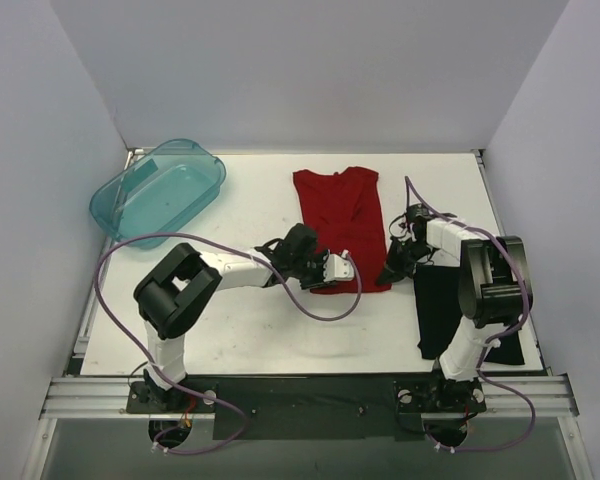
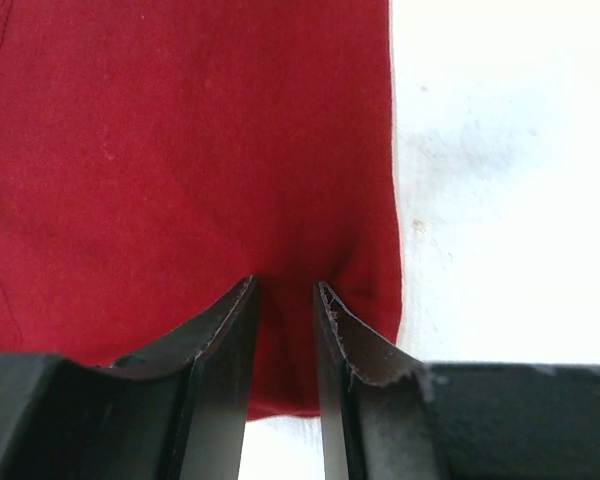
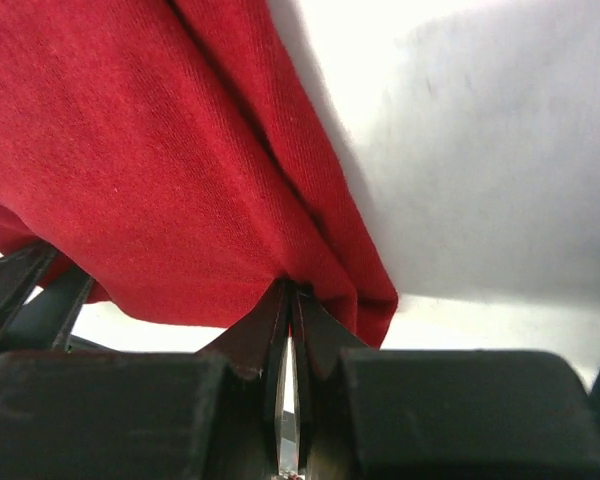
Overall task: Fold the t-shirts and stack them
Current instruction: Fold the folded rectangular tshirt in 1/3 of the way, then grab one side of the 2/3 rectangular tshirt with both arms
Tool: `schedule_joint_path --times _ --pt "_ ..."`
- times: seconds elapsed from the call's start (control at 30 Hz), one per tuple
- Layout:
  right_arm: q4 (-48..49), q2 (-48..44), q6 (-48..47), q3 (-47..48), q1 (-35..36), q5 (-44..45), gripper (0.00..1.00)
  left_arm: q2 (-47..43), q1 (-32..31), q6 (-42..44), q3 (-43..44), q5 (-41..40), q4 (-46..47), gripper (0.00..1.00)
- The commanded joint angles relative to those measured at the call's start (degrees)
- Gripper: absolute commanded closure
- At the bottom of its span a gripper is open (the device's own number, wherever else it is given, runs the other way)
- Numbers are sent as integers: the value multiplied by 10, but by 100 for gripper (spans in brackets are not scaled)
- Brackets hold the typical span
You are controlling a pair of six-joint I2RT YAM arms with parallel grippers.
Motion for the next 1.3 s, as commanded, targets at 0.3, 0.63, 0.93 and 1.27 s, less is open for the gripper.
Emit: schedule_joint_path --times 0.3,0.63,0.93,1.27 --pt "-124 -177 -3 -64 -1 103 83 -125 21 232 36 53 -265 53" --pt "-42 -102 65 -78 3 81 49 -144 -21 214 -94 15 -55 20" --pt "14 -81 95 -131 3 80 81 -103 -41 162 -110 -12 47 27" --pt "6 -135 83 -149 1 85 100 -101 -50 201 -144 -76 59 100"
